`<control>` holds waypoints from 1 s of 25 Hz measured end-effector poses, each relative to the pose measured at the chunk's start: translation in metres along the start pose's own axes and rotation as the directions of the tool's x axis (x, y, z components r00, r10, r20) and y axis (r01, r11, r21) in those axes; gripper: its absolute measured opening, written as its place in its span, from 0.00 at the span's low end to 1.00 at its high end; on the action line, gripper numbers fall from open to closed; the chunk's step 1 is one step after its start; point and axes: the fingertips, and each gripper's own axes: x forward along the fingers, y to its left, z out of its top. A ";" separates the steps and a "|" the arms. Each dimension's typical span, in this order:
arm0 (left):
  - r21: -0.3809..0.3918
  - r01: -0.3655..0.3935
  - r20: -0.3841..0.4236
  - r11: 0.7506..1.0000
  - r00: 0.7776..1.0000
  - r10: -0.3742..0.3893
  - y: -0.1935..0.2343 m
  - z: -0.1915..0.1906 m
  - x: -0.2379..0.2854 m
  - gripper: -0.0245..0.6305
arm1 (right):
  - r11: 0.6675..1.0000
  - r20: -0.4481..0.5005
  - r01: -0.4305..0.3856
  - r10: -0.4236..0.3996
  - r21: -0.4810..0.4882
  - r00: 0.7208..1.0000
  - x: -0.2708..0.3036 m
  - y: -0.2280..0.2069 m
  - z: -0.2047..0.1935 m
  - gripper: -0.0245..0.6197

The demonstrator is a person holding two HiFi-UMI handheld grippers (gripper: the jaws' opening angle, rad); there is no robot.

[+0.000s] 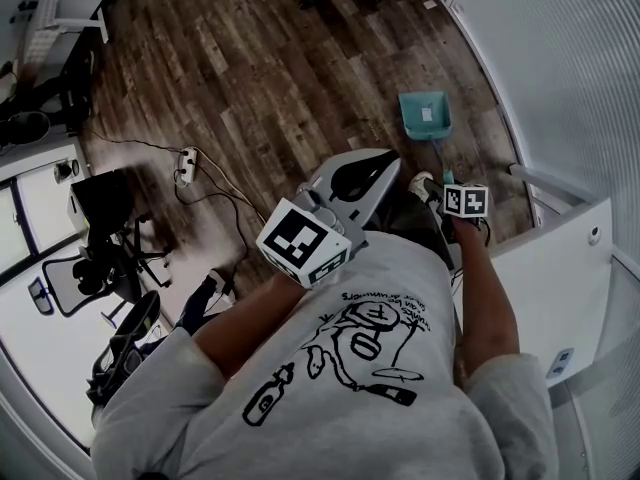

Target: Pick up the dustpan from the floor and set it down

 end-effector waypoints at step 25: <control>0.008 0.021 0.029 1.000 0.999 -0.022 -0.001 0.009 0.008 0.04 | 0.988 0.199 0.138 -0.122 -0.072 0.972 -0.060 -0.011 0.052 0.40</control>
